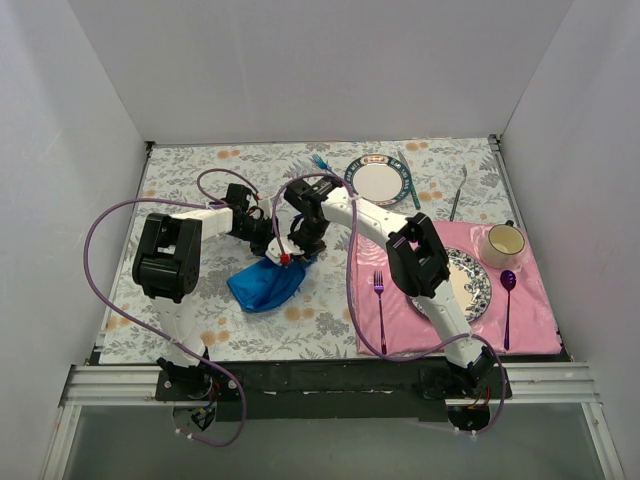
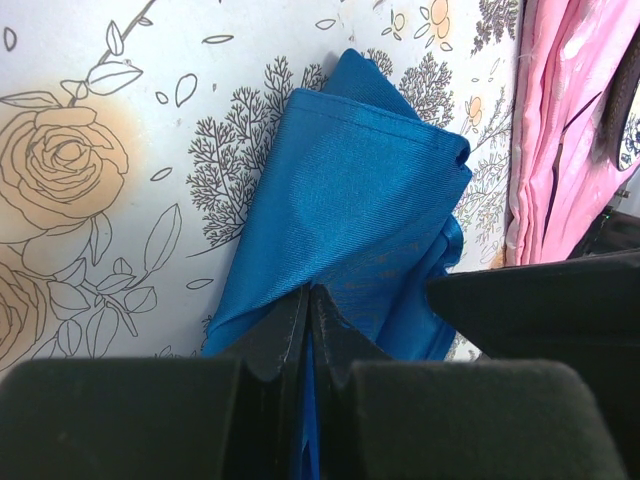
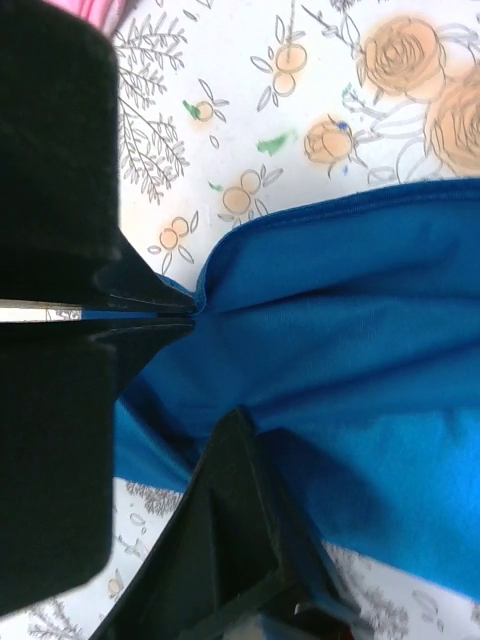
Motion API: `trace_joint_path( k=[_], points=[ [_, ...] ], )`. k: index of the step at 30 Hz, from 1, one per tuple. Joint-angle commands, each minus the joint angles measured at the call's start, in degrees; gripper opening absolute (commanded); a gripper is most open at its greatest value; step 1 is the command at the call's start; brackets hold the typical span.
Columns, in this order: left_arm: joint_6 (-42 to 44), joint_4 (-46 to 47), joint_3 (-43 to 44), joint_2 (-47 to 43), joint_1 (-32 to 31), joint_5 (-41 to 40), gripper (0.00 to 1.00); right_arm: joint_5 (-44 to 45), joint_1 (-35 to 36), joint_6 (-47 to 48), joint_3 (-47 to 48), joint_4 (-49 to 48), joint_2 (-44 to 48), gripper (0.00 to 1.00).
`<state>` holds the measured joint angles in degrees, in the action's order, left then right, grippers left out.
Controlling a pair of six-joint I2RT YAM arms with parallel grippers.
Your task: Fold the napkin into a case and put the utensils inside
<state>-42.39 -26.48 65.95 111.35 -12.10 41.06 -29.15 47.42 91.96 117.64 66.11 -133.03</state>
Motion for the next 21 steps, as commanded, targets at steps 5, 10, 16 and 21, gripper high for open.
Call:
trace_joint_path(
  k=[5,10,16,21],
  points=[
    [2.5,0.6,-0.1,1.7,0.1,-4.5,0.0,-1.7,-0.5,-8.1,-0.5,-8.5,1.8,0.01],
    [2.5,0.8,0.1,1.9,0.2,-4.4,0.0,-0.6,-1.3,-8.6,-2.2,-10.5,2.6,0.01],
    [2.7,0.6,0.1,1.9,0.2,-4.4,0.0,0.1,-2.0,-12.1,-3.1,-13.9,3.1,0.01],
    [2.6,0.6,0.4,2.0,0.2,-4.4,0.0,1.5,-2.2,-15.6,-5.1,-18.2,3.8,0.01]
  ],
)
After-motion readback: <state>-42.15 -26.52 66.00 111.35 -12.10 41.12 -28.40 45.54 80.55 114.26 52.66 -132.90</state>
